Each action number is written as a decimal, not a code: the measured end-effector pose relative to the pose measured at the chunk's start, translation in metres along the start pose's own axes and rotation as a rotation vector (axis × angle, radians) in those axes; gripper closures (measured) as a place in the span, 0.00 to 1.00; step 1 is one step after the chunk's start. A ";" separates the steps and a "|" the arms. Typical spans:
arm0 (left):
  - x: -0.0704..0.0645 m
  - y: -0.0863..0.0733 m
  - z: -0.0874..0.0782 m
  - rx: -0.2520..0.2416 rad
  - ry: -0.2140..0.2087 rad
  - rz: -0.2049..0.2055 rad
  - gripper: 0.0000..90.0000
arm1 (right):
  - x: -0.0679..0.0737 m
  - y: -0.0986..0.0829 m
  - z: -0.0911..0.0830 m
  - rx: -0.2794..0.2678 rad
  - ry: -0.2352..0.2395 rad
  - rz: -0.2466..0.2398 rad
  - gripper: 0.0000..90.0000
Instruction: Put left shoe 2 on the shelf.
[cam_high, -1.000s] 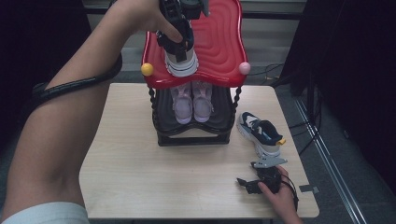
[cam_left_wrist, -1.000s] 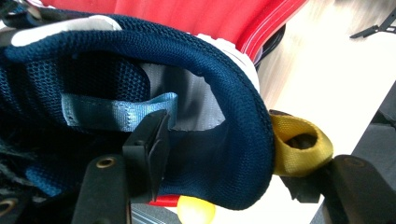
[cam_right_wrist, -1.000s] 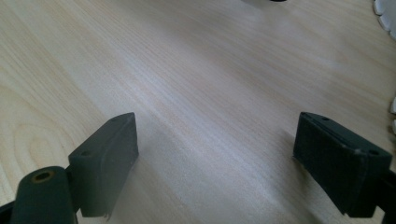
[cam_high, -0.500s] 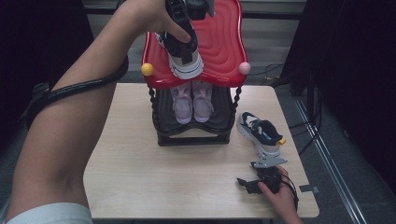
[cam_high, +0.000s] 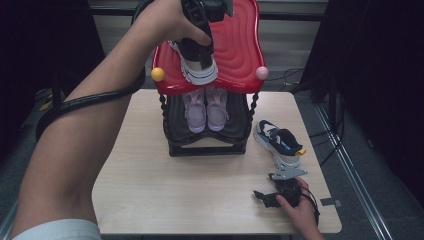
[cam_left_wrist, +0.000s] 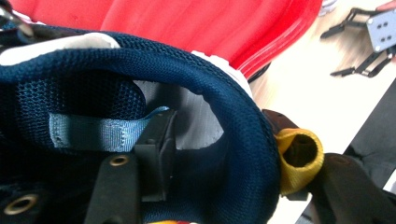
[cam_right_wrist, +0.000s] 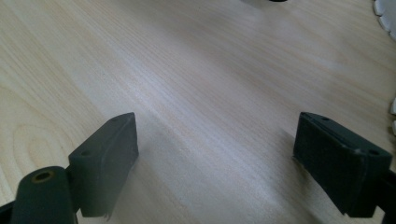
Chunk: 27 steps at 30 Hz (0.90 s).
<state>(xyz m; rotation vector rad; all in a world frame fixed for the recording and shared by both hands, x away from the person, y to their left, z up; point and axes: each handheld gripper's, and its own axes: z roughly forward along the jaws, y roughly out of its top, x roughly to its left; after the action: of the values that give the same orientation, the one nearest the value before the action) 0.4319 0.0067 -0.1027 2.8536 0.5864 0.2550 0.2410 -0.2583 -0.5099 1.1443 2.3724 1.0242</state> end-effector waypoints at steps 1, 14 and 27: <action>-0.001 0.000 0.000 0.001 0.000 -0.001 0.57 | 0.000 0.000 0.000 0.000 0.000 0.000 0.15; -0.015 0.008 -0.009 0.049 0.133 0.203 0.84 | 0.000 0.000 0.000 0.000 0.000 0.000 0.15; -0.002 0.007 0.001 0.046 0.172 0.357 0.84 | 0.000 0.000 0.000 0.000 0.000 0.000 0.15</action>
<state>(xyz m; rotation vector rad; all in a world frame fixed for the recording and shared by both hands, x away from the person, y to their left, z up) 0.4327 -0.0003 -0.1025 2.9854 0.1051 0.5554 0.2411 -0.2582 -0.5100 1.1437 2.3723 1.0237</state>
